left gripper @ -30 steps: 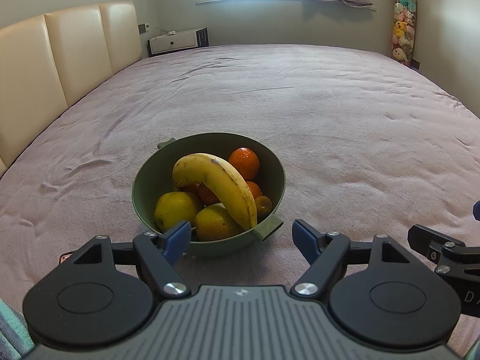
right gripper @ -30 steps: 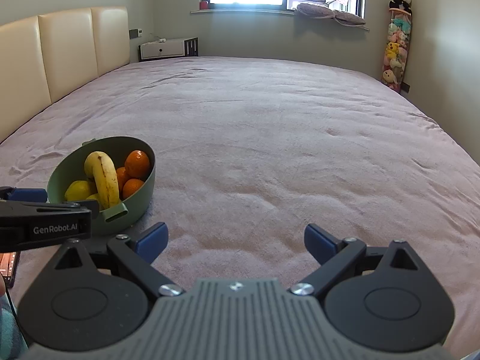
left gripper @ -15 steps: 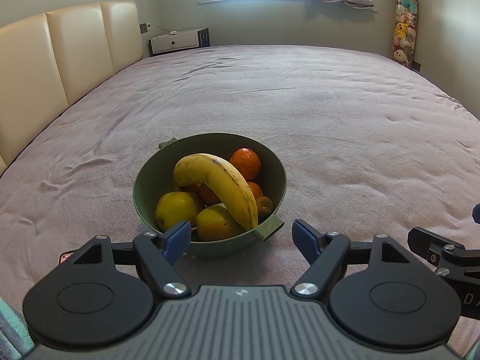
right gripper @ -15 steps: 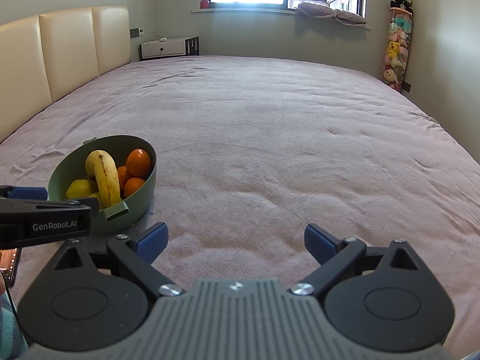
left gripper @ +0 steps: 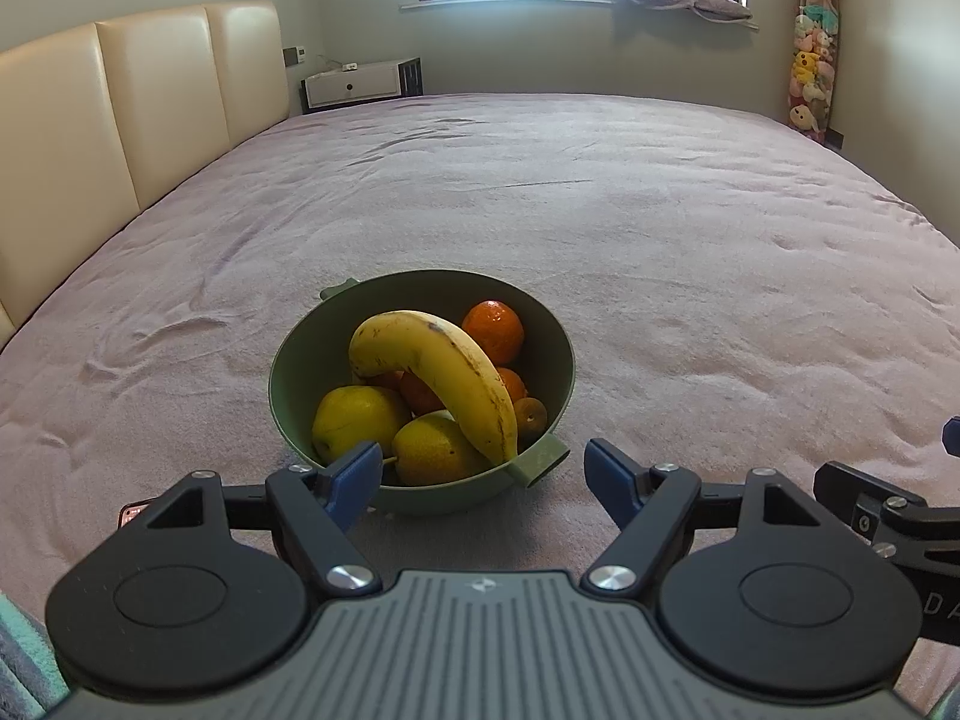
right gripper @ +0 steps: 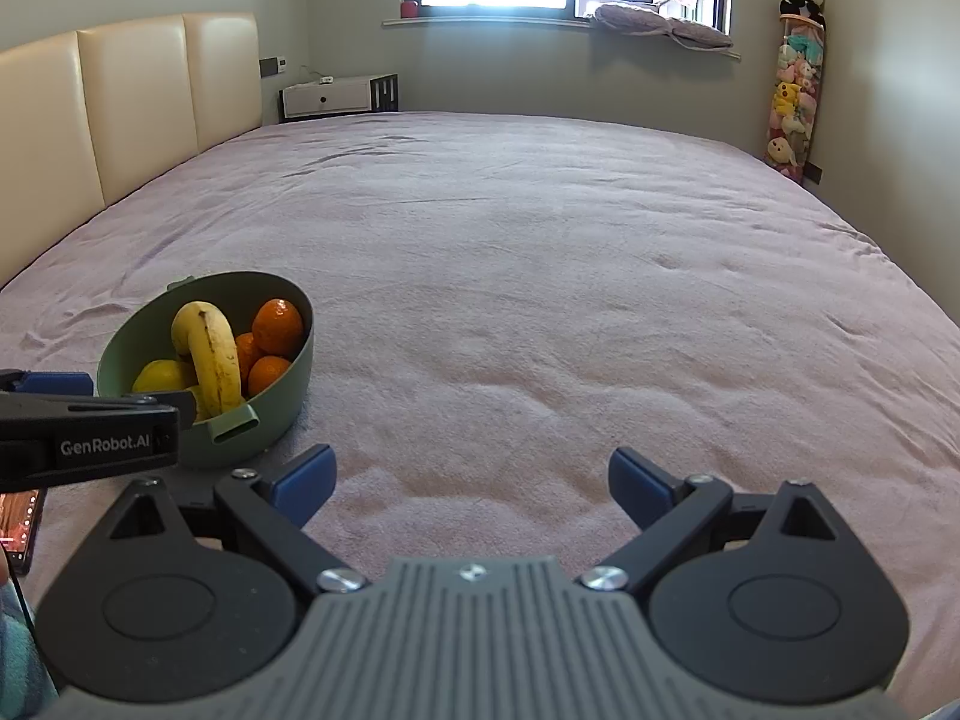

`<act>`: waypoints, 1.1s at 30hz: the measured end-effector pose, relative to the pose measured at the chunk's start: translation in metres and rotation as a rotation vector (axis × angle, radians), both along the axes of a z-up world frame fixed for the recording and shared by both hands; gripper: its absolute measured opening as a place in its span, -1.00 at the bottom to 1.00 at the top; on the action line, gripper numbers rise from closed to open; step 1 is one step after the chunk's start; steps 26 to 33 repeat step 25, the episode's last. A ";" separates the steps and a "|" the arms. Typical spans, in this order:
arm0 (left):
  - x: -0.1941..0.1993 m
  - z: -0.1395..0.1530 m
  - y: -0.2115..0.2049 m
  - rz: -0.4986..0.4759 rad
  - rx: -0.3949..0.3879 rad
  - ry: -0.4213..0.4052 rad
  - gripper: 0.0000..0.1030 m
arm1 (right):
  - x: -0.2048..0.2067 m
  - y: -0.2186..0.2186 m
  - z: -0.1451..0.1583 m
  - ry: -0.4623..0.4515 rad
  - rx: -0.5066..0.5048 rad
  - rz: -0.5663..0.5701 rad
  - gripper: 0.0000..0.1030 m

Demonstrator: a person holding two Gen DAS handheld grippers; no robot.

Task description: Organize fruits

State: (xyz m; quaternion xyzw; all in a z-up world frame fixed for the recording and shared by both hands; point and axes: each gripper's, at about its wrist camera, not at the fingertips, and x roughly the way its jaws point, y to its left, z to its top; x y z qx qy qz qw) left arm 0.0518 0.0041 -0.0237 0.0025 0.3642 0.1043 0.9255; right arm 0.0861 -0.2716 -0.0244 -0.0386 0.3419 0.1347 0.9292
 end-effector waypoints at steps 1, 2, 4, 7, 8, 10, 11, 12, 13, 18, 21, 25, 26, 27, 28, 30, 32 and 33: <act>0.000 0.000 0.000 0.001 -0.001 0.001 0.75 | 0.000 0.000 0.000 0.000 0.000 0.000 0.83; 0.000 0.000 0.000 0.002 -0.003 0.002 0.75 | 0.000 0.000 0.000 0.000 0.000 0.001 0.83; 0.000 0.000 0.000 0.002 -0.001 0.002 0.75 | 0.000 0.000 0.000 0.001 0.000 0.000 0.83; 0.000 0.000 0.000 -0.001 0.005 0.004 0.75 | 0.000 0.000 0.000 0.000 0.000 -0.001 0.83; 0.000 0.000 0.000 0.000 0.005 0.005 0.75 | 0.000 0.000 0.000 0.000 -0.001 -0.002 0.83; 0.000 0.000 0.000 -0.001 0.004 0.004 0.75 | 0.000 0.000 0.000 0.001 0.000 -0.003 0.83; 0.000 0.000 0.000 0.000 0.002 0.004 0.75 | 0.000 0.000 -0.001 0.002 0.000 -0.003 0.83; 0.000 0.000 0.000 0.002 0.000 0.004 0.75 | 0.000 0.000 -0.001 0.001 0.000 -0.003 0.83; 0.001 0.000 0.000 0.003 -0.002 0.004 0.75 | 0.000 0.000 -0.001 0.001 0.000 -0.004 0.83; 0.001 0.000 0.001 0.007 -0.013 0.008 0.74 | 0.000 0.000 -0.001 0.002 0.000 -0.002 0.83; 0.000 0.001 0.002 -0.002 -0.014 0.002 0.74 | 0.000 0.000 -0.001 0.003 0.000 -0.002 0.83; -0.001 0.001 0.003 -0.001 -0.020 -0.007 0.74 | 0.000 0.000 -0.002 0.004 0.000 -0.004 0.83; -0.001 0.001 0.003 -0.001 -0.020 -0.007 0.74 | 0.000 0.000 -0.002 0.004 0.000 -0.004 0.83; -0.001 0.001 0.003 -0.001 -0.020 -0.007 0.74 | 0.000 0.000 -0.002 0.004 0.000 -0.004 0.83; -0.001 0.001 0.003 -0.001 -0.020 -0.007 0.74 | 0.000 0.000 -0.002 0.004 0.000 -0.004 0.83; -0.001 0.001 0.003 -0.001 -0.020 -0.007 0.74 | 0.000 0.000 -0.002 0.004 0.000 -0.004 0.83; -0.001 0.001 0.003 -0.001 -0.020 -0.007 0.74 | 0.000 0.000 -0.002 0.004 0.000 -0.004 0.83; -0.001 0.001 0.003 -0.001 -0.020 -0.007 0.74 | 0.000 0.000 -0.002 0.004 0.000 -0.004 0.83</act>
